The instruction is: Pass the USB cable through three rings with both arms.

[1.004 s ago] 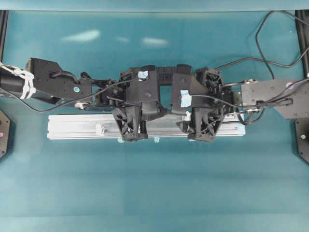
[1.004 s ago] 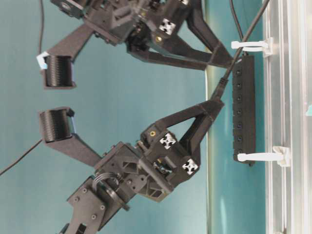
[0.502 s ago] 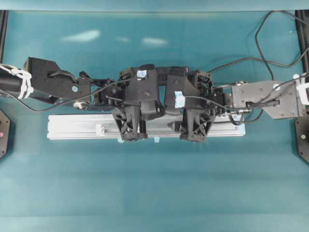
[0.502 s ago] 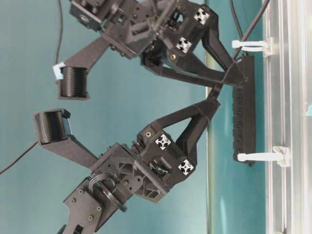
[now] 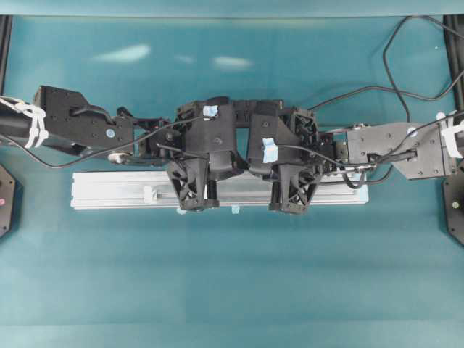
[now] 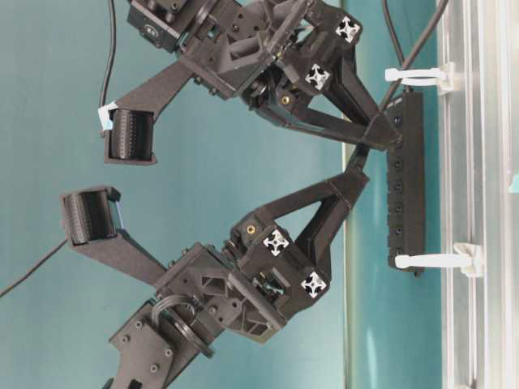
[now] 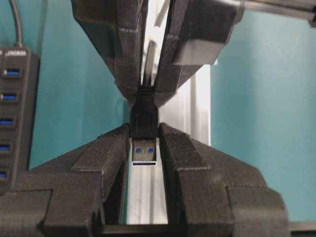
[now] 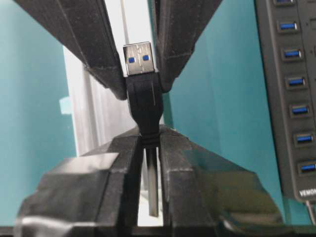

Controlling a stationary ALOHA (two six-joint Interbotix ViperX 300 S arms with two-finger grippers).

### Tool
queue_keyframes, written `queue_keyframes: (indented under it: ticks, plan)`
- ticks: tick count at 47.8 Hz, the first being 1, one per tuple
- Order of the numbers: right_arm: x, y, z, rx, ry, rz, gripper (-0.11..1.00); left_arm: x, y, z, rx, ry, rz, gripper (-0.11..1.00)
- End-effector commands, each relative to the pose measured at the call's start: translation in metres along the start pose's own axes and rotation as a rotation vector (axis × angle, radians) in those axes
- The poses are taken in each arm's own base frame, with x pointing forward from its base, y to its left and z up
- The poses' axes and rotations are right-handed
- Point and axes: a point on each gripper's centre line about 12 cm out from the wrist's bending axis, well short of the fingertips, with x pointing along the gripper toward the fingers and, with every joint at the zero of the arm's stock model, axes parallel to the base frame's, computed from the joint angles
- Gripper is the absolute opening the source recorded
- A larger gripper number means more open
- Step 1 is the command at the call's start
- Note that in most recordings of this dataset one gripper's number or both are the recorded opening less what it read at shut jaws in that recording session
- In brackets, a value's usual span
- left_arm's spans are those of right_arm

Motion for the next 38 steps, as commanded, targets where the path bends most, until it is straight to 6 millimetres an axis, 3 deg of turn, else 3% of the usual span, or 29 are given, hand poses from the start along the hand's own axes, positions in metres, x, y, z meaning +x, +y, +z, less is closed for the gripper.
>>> queue_keyframes:
  ticks: [1,17,27,38]
  plan:
    - [-0.004,0.001,0.008,0.001,-0.035,0.005,-0.08,-0.007,0.0,0.009,-0.004,-0.032,0.001,0.24]
    - [-0.001,0.005,0.012,-0.009,0.007,-0.002,-0.08,-0.007,0.002,0.008,-0.008,-0.03,0.005,0.27]
    - [0.001,0.007,0.014,-0.016,0.056,-0.012,-0.08,-0.014,0.004,-0.004,-0.013,-0.009,0.009,0.85]
    - [0.003,0.011,0.018,-0.022,0.085,-0.016,-0.08,-0.043,0.004,-0.005,-0.013,-0.044,0.012,0.77]
